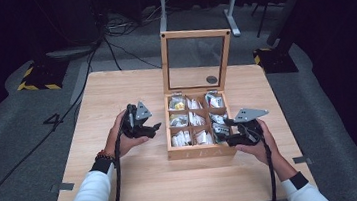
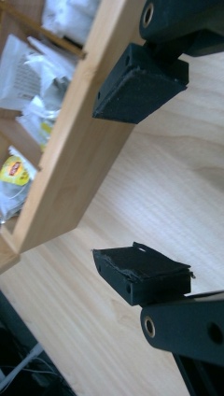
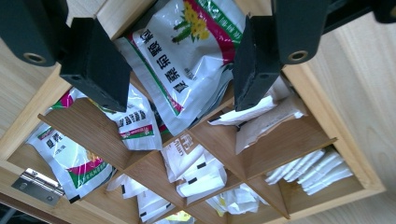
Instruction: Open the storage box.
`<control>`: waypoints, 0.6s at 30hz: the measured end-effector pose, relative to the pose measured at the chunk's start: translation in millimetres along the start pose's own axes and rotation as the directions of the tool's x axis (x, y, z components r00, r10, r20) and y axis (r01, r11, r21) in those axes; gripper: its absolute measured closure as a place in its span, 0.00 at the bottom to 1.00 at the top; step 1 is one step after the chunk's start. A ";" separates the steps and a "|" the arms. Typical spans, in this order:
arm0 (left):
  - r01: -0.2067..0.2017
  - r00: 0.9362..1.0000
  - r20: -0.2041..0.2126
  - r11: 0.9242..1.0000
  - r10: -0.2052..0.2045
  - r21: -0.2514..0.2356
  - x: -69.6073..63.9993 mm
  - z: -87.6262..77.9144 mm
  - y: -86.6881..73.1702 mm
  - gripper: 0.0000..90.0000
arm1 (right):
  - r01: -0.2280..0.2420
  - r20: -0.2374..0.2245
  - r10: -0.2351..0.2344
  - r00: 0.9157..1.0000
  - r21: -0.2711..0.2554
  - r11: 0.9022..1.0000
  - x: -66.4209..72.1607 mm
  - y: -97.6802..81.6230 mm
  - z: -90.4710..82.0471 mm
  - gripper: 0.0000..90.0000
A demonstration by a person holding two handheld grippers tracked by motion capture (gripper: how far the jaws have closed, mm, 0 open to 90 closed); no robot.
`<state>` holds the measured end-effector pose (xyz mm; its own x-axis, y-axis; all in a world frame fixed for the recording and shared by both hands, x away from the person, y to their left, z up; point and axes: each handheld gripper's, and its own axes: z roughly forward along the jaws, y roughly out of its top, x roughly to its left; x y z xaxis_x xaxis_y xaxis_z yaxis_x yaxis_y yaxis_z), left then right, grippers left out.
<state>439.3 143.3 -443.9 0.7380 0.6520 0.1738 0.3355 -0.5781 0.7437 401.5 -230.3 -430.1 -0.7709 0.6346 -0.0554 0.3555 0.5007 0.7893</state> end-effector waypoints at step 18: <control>-0.003 0.997 0.072 0.996 -0.003 0.087 -28.5 -15.3 -48.0 0.30 | -0.007 0.094 0.002 0.996 0.061 0.998 1.1 3.1 15.4 0.41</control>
<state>393.2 159.9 -474.7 0.7771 0.6170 0.1243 0.3833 -0.6206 0.6840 409.9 -218.9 -437.1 -0.7169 0.6881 -0.1116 0.3930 0.5311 0.7507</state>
